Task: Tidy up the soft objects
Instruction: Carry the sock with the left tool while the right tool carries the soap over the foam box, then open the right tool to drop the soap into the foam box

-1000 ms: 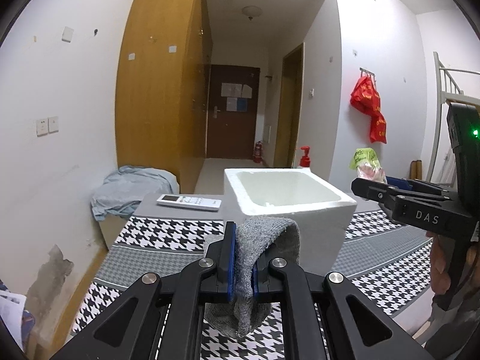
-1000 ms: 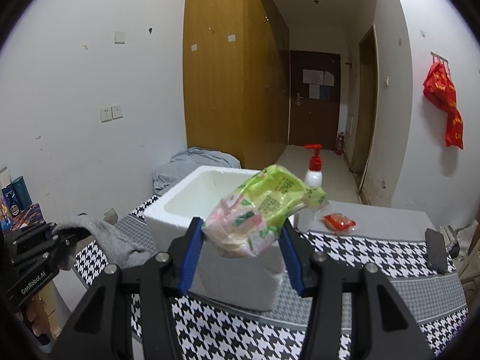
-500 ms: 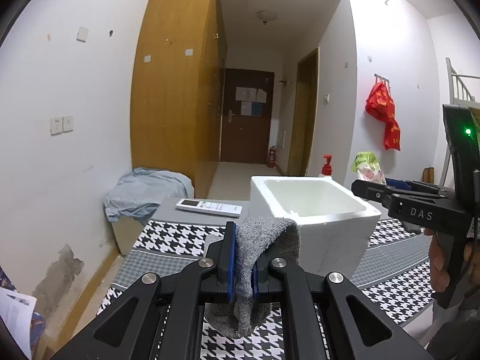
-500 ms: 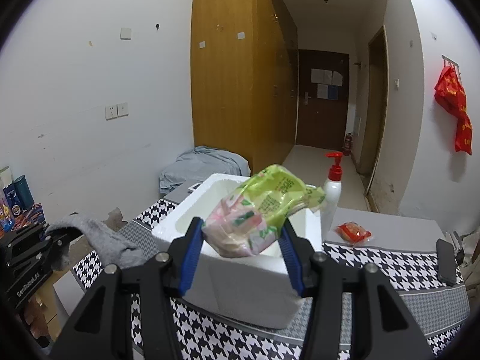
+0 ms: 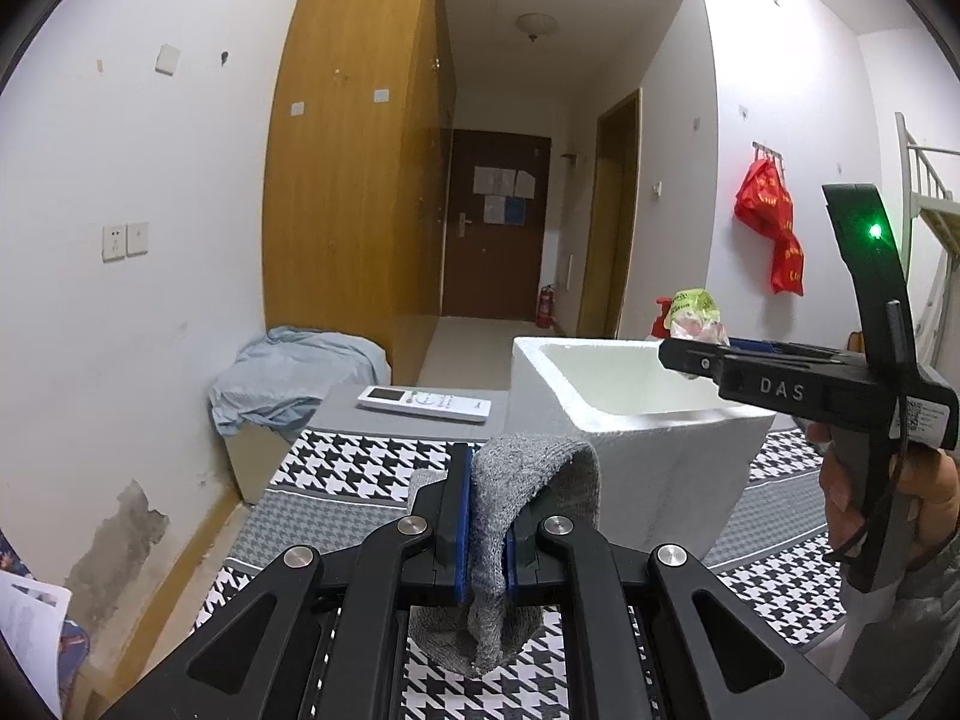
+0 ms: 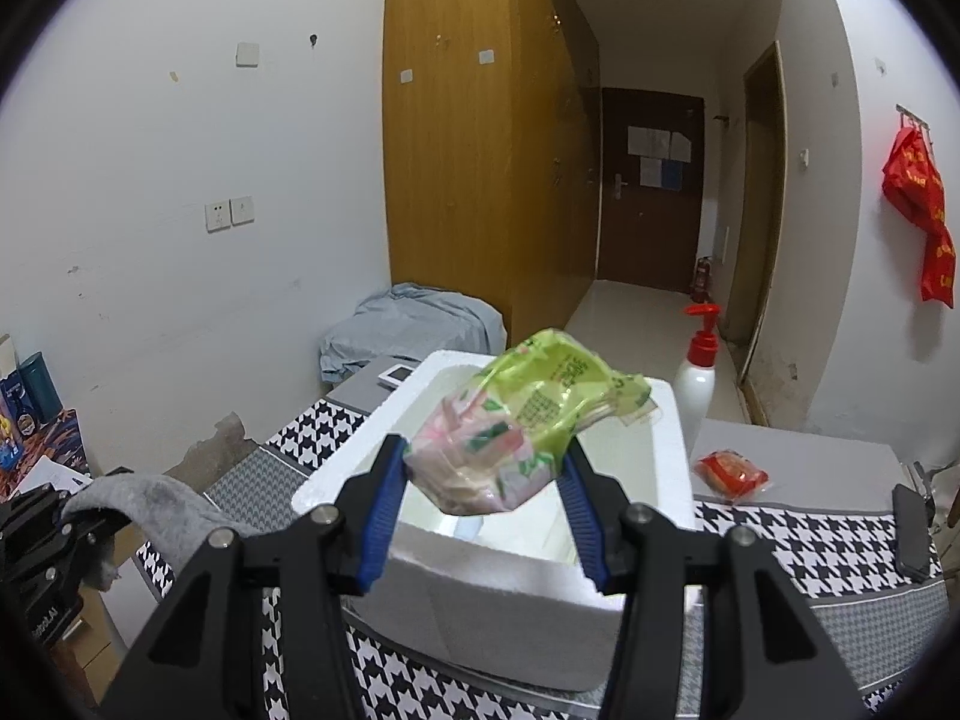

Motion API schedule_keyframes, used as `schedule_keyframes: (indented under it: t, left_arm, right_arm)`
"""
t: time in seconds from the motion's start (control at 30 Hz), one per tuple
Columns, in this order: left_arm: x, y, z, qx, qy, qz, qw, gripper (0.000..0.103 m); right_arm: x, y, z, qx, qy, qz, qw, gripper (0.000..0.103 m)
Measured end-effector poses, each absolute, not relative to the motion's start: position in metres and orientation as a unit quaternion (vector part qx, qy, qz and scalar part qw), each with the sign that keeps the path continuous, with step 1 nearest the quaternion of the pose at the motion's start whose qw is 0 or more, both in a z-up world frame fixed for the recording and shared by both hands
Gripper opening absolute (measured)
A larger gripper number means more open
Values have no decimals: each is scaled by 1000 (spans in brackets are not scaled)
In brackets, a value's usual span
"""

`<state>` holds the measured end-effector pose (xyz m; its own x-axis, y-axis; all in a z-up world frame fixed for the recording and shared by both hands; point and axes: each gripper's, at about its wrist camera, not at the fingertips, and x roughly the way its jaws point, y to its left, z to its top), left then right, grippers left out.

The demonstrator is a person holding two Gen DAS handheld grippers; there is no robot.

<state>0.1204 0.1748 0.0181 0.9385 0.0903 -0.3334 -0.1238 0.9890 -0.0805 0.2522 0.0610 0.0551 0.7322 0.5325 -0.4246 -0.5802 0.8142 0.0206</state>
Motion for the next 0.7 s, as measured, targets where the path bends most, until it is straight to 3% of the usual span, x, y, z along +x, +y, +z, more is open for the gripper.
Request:
schedule_keyframes:
  t: [0.57,0.7]
  left_arm:
    - [119,175,18,-50,161,50,984,9]
    - [117,176,18,-52,159,56,984,9]
  right_arm:
    - [282,66,52,-36,251,288,924,56]
    - [284,66,51,-38,256,288,922,72]
